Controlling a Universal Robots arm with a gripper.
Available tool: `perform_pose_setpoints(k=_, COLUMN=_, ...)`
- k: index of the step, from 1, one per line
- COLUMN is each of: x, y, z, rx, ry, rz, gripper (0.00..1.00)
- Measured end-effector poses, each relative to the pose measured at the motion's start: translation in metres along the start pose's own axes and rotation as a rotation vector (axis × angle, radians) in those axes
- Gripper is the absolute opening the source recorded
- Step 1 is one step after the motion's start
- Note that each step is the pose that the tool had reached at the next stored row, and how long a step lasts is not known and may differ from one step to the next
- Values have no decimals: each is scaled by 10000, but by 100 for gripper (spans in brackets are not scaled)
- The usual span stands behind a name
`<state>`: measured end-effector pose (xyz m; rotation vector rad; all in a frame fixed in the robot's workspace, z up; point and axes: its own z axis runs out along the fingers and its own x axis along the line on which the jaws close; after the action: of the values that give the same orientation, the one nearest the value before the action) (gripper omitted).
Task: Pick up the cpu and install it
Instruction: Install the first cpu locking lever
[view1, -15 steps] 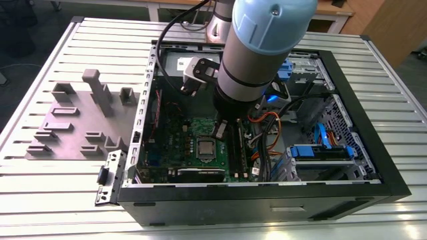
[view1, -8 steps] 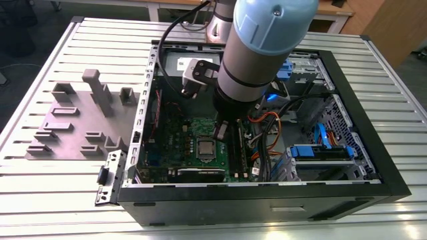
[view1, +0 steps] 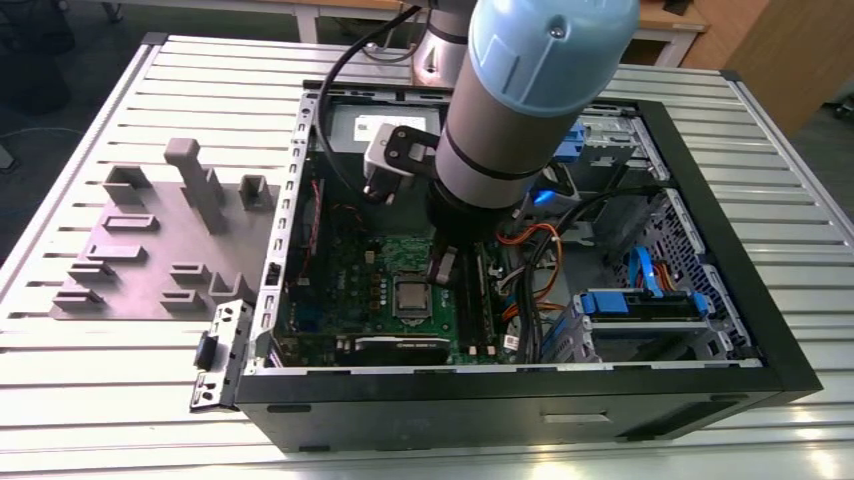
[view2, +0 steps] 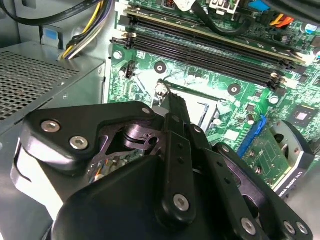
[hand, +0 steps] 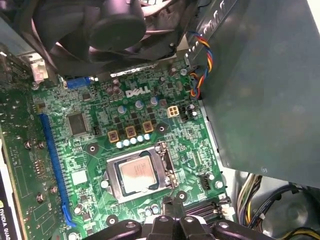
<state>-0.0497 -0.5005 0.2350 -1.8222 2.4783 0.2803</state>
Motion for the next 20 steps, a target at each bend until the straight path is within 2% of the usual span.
perform_pose_setpoints(k=7, x=68, y=-23, z=21, rx=7, ry=0, rz=-72, gripper=10)
perform_pose_setpoints(k=15, x=96, y=-30, z=19, rx=33, ry=32, rz=-649, gripper=10)
perform_pose_setpoints(k=20, x=143, y=-35, z=15, rx=48, ry=35, rz=-764, gripper=10)
